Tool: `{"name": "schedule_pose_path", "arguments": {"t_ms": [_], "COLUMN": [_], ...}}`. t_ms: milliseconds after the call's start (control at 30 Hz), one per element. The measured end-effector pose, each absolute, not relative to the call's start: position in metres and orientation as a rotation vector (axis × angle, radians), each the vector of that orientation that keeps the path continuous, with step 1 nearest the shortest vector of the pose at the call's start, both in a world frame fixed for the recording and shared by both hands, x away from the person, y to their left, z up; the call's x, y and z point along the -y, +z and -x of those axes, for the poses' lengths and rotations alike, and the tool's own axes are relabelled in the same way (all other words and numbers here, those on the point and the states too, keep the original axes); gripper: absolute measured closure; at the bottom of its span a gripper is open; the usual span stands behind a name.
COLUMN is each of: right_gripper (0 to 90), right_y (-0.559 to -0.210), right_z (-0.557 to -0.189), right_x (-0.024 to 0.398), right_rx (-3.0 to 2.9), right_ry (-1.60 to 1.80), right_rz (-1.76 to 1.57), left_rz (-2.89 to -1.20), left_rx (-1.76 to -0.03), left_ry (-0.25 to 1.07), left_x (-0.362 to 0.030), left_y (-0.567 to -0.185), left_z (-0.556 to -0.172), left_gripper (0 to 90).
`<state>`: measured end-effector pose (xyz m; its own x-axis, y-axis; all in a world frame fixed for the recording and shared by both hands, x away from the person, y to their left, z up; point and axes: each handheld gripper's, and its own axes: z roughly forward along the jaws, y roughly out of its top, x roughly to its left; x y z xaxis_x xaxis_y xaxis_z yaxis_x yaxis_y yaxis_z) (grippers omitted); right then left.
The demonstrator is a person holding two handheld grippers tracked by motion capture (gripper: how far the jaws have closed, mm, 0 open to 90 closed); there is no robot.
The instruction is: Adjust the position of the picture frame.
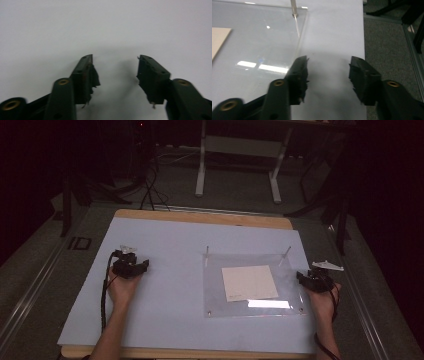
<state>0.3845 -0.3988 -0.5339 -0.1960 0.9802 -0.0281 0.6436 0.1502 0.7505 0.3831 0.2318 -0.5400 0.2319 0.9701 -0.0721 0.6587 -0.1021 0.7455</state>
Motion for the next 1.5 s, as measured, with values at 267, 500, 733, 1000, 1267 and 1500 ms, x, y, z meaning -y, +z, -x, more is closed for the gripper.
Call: {"name": "schedule_pose_path", "arguments": {"t_ms": [267, 500, 733, 1000, 1267, 1500], "right_gripper": [49.9, 49.9, 47.1, 50.5, 50.7, 51.0], "right_y": [-0.526, -0.527, -0.524, -0.516, -0.505, -0.499], "right_z": [-0.381, -0.383, -0.383, -0.385, -0.394, -0.405], "right_x": [0.395, 0.389, 0.385, 0.381, 0.374, 0.363], "right_rx": [-1.920, -1.964, -1.986, -2.010, -2.068, -2.110], "right_ry": [0.889, 0.863, 0.899, 0.934, 0.904, 0.876], "right_rz": [-1.491, -1.455, -1.456, -1.420, -1.361, -1.294], "left_rz": [-1.884, -1.898, -1.936, -1.962, -1.951, -1.968], "left_rx": [-1.416, -1.375, -1.326, -1.261, -1.236, -1.191], "left_ry": [0.603, 0.591, 0.560, 0.546, 0.527, 0.519], "left_x": [-0.221, -0.213, -0.200, -0.190, -0.184, -0.168], "left_y": [-0.536, -0.534, -0.527, -0.515, -0.504, -0.499], "left_z": [-0.379, -0.377, -0.373, -0.370, -0.371, -0.376], "left_gripper": [49.6, 51.6, 51.3, 51.4, 51.4, 51.4]}}
